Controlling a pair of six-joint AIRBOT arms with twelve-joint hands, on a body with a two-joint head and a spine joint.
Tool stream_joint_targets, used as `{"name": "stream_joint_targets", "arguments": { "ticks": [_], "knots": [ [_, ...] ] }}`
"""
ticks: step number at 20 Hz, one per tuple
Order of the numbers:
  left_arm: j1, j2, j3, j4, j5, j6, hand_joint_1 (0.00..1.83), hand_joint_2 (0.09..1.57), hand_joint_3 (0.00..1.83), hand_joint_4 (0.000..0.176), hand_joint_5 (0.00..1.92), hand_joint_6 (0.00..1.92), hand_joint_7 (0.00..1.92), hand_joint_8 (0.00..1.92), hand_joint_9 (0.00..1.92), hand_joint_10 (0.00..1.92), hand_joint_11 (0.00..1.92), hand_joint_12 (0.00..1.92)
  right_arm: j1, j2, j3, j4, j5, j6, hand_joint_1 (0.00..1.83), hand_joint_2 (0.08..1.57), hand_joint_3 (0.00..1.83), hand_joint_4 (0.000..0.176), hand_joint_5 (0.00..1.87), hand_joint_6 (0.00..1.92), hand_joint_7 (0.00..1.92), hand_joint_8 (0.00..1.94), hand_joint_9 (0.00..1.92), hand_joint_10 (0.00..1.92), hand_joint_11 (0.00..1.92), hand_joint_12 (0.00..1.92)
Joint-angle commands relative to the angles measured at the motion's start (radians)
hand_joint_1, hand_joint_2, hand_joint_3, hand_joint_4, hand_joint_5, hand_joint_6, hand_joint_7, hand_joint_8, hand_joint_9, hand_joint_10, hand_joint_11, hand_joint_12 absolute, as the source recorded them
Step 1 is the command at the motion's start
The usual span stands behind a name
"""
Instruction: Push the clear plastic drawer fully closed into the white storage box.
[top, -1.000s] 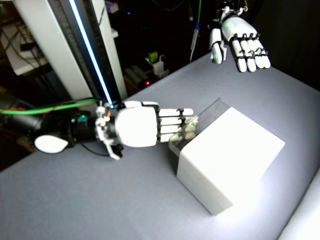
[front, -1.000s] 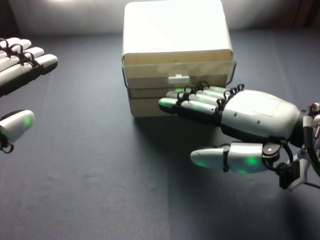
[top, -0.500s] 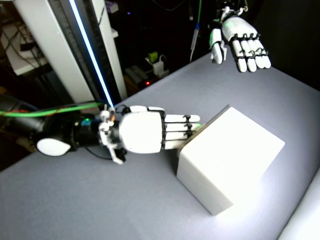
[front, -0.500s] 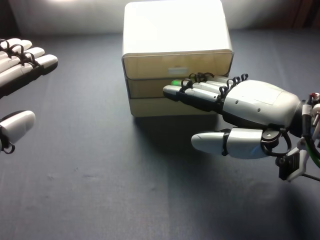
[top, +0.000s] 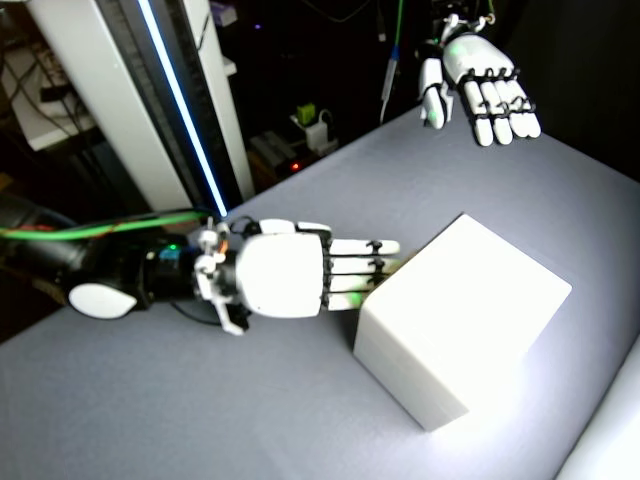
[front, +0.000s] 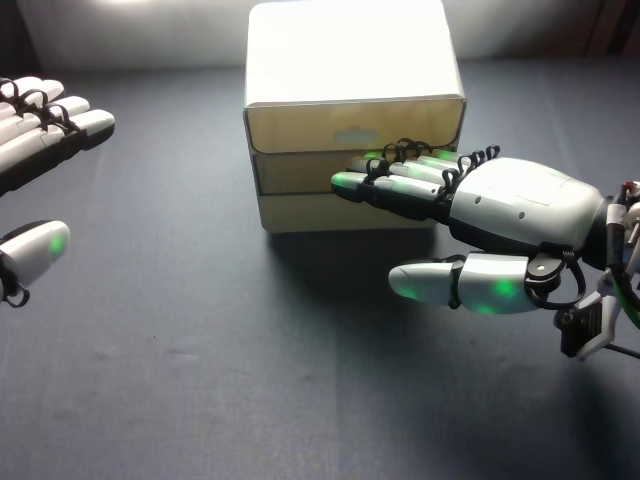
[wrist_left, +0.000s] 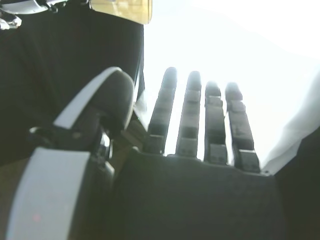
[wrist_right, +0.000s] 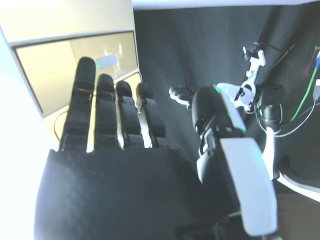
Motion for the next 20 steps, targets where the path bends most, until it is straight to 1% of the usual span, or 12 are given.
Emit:
{"name": "stream_joint_targets", "arguments": {
  "ticks": [1,3,5,7,8,9,12,14,16,17,18,20],
  "knots": [
    [-0.002,-0.002,0.006,-0.025,-0.126,0.0,0.07,1.56,0.23,0.017,0.05,0.08,0.05,0.0,0.0,0.0,0.0,0.0,0.017,0.004,0.008,0.058,0.111,-0.002,0.24,1.42,0.0,0.025,0.06,0.0,0.0,0.0,0.0,0.0,0.0,0.48],
    [-0.002,-0.002,0.006,-0.026,-0.126,0.0,0.07,1.56,0.22,0.02,0.04,0.08,0.05,0.0,0.0,0.0,0.0,0.0,0.017,0.004,0.006,0.056,0.111,-0.002,0.25,1.42,0.0,0.035,0.06,0.0,0.0,0.0,0.01,0.0,0.0,0.62],
    [-0.002,-0.002,0.006,-0.028,-0.127,0.0,0.06,1.56,0.22,0.021,0.05,0.09,0.06,0.0,0.0,0.0,0.0,0.0,0.017,0.004,0.011,0.06,0.11,-0.002,0.29,1.41,0.0,0.006,0.05,0.0,0.0,0.0,0.0,0.0,0.0,0.41],
    [-0.002,-0.003,0.006,-0.028,-0.128,0.0,0.03,1.57,0.22,0.016,0.04,0.09,0.06,0.0,0.0,0.0,0.0,0.0,0.017,0.004,0.011,0.064,0.111,-0.002,0.3,1.4,0.0,0.0,0.05,0.0,0.0,0.0,0.0,0.0,0.0,0.4],
    [-0.002,-0.003,0.006,-0.028,-0.128,0.0,0.1,1.56,0.2,0.015,0.04,0.11,0.06,0.0,0.0,0.0,0.0,0.0,0.017,0.004,0.006,0.061,0.112,-0.002,0.23,1.41,0.0,0.01,0.09,0.01,0.04,0.01,0.06,0.01,0.0,0.65],
    [-0.002,-0.003,0.006,-0.028,-0.129,0.0,0.12,1.56,0.19,0.027,0.04,0.11,0.06,0.0,0.0,0.0,0.0,0.0,0.017,0.004,0.0,0.056,0.115,-0.002,0.26,1.41,0.0,0.004,0.12,0.01,0.09,0.01,0.12,0.02,0.0,0.74],
    [0.001,-0.003,0.005,-0.03,-0.133,0.0,0.08,1.55,0.18,0.031,0.04,0.13,0.07,0.01,0.0,0.0,0.0,0.0,0.017,0.004,-0.017,0.037,0.144,0.019,0.39,1.42,0.0,0.0,0.2,0.02,0.26,0.03,0.32,0.07,0.0,1.22],
    [0.002,-0.002,0.004,-0.032,-0.136,0.0,0.02,1.56,0.19,0.052,0.01,0.14,0.04,0.0,0.0,0.0,0.0,0.0,0.017,0.01,-0.026,0.02,0.165,0.045,0.47,1.43,0.0,0.0,0.33,0.05,0.45,0.05,0.5,0.13,0.04,1.5],
    [0.003,-0.002,0.003,-0.034,-0.137,0.0,0.03,1.55,0.2,0.042,0.0,0.14,0.02,0.0,0.0,0.0,0.0,0.0,0.017,0.024,-0.045,0.012,0.197,0.055,0.49,1.43,0.0,0.0,0.38,0.04,0.55,0.03,0.61,0.19,0.12,1.6],
    [0.004,-0.002,0.003,-0.034,-0.138,0.0,0.03,1.55,0.21,0.049,0.0,0.14,0.01,0.0,0.0,0.0,0.0,0.0,0.017,0.03,-0.054,0.011,0.212,0.056,0.54,1.42,0.0,0.0,0.42,0.02,0.61,0.02,0.63,0.35,0.21,1.63],
    [0.005,-0.002,0.002,-0.035,-0.14,0.0,0.03,1.55,0.21,0.045,0.0,0.14,0.02,0.0,0.0,0.0,0.0,0.0,0.016,0.041,-0.067,0.011,0.229,0.057,0.53,1.42,0.0,0.0,0.43,0.01,0.64,0.01,0.58,0.52,0.24,1.64],
    [0.012,-0.001,0.001,-0.04,-0.146,0.0,0.05,1.54,0.21,0.048,0.0,0.14,0.02,0.0,0.0,0.0,0.0,0.0,0.002,0.072,-0.089,0.011,0.271,0.062,0.52,1.42,0.0,0.0,0.46,0.02,0.66,0.01,0.46,0.61,0.14,1.62]
  ]
}}
